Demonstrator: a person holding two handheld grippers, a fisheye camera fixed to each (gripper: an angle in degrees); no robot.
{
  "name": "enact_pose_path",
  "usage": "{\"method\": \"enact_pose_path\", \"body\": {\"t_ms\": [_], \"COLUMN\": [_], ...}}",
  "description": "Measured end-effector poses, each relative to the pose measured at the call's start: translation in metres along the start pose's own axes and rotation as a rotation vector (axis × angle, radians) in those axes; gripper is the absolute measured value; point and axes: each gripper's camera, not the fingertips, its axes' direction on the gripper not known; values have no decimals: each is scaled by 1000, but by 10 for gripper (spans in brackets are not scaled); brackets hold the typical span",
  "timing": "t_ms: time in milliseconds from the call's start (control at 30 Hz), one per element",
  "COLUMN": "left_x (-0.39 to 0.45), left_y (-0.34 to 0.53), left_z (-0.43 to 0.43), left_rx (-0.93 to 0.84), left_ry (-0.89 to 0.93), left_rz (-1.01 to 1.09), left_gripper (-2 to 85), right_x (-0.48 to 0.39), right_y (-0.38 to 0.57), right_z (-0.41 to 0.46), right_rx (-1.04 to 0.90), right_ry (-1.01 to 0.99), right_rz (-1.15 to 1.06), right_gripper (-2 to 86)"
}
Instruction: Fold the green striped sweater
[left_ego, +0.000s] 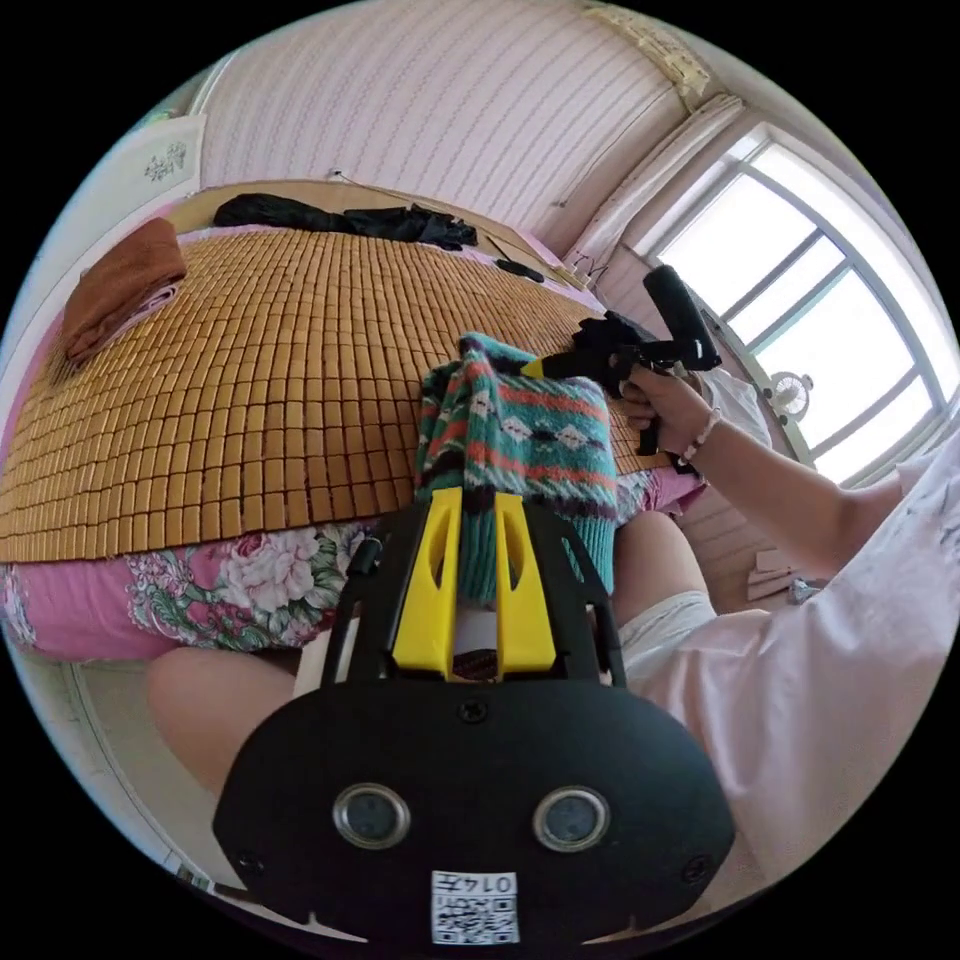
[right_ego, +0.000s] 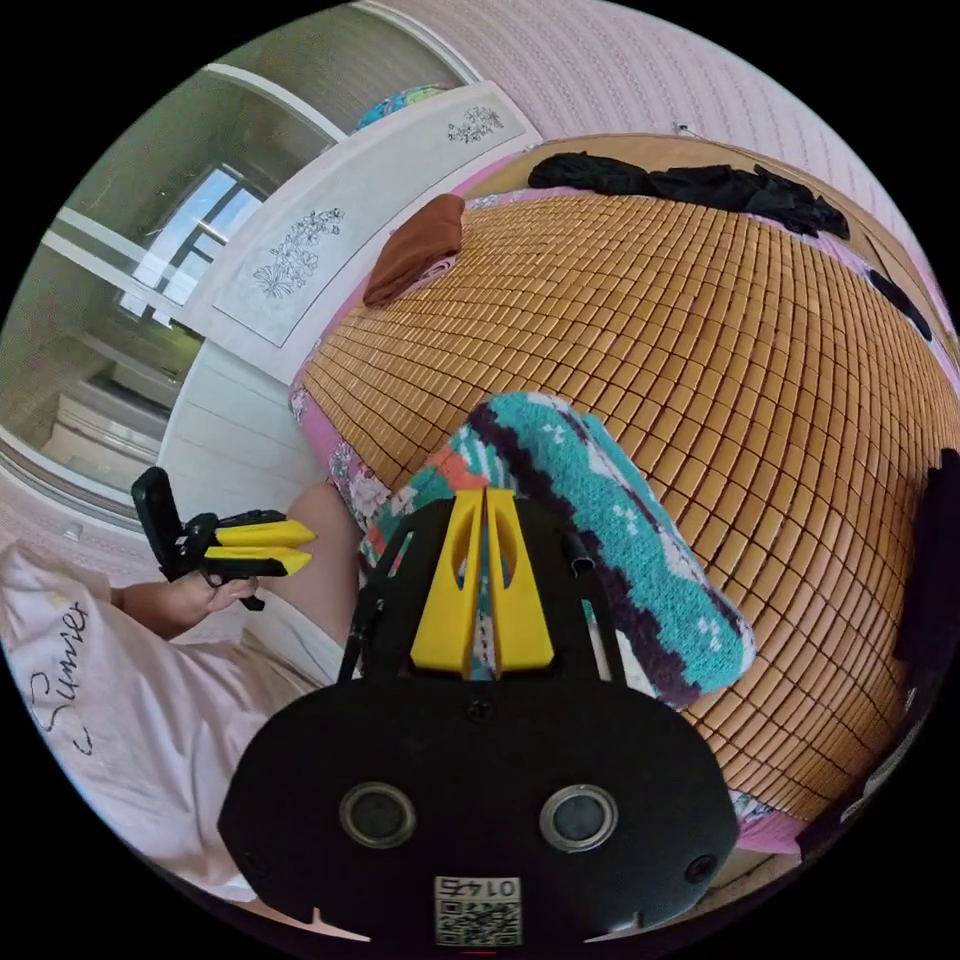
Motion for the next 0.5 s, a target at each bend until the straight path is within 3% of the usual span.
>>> {"method": "enact_pose_path", "body": {"t_ms": [167, 333, 500], "left_x": [-2, -12, -40], "left_y": [-42, -44, -57], "left_z": [84, 84, 61], "left_rx": [-156, -91, -16], "left_ry": [-221, -188, -7], "left_rz": [52, 38, -82], "left_gripper": [69, 69, 120], "right_x": [15, 41, 64], "right_y": [-33, -33, 40], "right_z": [40, 32, -54], "right_rx": [-108, -99, 272], "right_ry": [55, -57, -239], "right_rz": [32, 79, 93], "right_gripper": [-7, -5, 36]}}
